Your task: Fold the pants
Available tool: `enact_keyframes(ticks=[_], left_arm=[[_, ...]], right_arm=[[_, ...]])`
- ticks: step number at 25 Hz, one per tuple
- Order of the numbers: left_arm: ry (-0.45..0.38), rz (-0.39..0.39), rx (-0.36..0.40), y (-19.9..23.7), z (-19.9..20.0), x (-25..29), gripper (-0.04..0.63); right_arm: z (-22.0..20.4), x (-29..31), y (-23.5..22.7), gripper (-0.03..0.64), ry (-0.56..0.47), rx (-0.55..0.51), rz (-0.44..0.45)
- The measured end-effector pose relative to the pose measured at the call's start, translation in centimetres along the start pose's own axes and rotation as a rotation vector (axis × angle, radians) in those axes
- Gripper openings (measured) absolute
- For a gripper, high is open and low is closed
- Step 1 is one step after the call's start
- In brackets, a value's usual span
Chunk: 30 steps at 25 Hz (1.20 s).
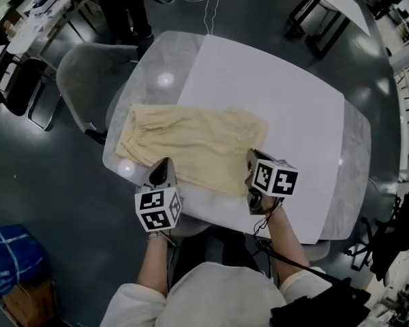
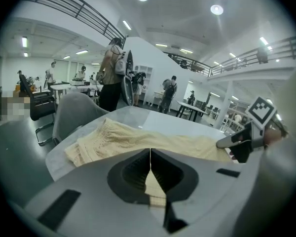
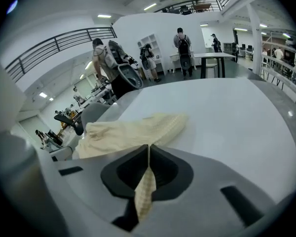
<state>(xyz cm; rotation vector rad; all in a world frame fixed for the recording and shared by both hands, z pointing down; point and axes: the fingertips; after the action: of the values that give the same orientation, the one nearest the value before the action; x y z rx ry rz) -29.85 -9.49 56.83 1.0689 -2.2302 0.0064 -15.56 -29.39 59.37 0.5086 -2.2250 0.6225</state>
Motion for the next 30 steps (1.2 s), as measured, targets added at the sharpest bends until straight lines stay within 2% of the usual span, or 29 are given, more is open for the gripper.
enact_keyframes(ticks=[7,12,17,19,21,25,30], left_arm=[[-0.053,0.043,-0.04,6.1,2.5,-3.0,0.009],[-0.08,0.101,-0.085,12.4,4.1,-5.4,0.009],[-0.101,0.157,-0.105,17.5,4.4,-8.4,0.009],[-0.1,0.185,-0.112,19.2,4.0,-9.0,0.009],[-0.097,0.209,-0.128,20.5,3.2,-9.3,0.009],[-0.094,0.223,-0.157,22.1,1.8,-9.3,0.009],[-0.096,0.197,-0.152,20.8,1.7,-9.2,0.009]], right_arm=[[4.0,0.7,9.4,0.005,-0.035,-0.081,0.093],[6.9,2.6,19.5,0.005,-0.046,-0.136,0.2],[8.8,6.5,31.3,0.006,-0.07,-0.144,0.335],[8.5,9.2,34.9,0.031,-0.072,-0.127,0.373],[7.7,10.9,36.6,0.105,-0.07,-0.085,0.398],[5.8,12.3,35.9,0.089,-0.047,-0.092,0.357],[4.7,11.8,33.7,0.084,-0.04,-0.105,0.309]])
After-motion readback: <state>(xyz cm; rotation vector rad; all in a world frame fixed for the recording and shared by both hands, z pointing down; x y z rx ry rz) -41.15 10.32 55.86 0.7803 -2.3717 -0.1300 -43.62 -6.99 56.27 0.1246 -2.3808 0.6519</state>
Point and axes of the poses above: the fingertips, and each gripper's own axes: x forward along the fingers, y to its left, z out of its top, and after that the axes turned 4 degrees about -x, right-handed
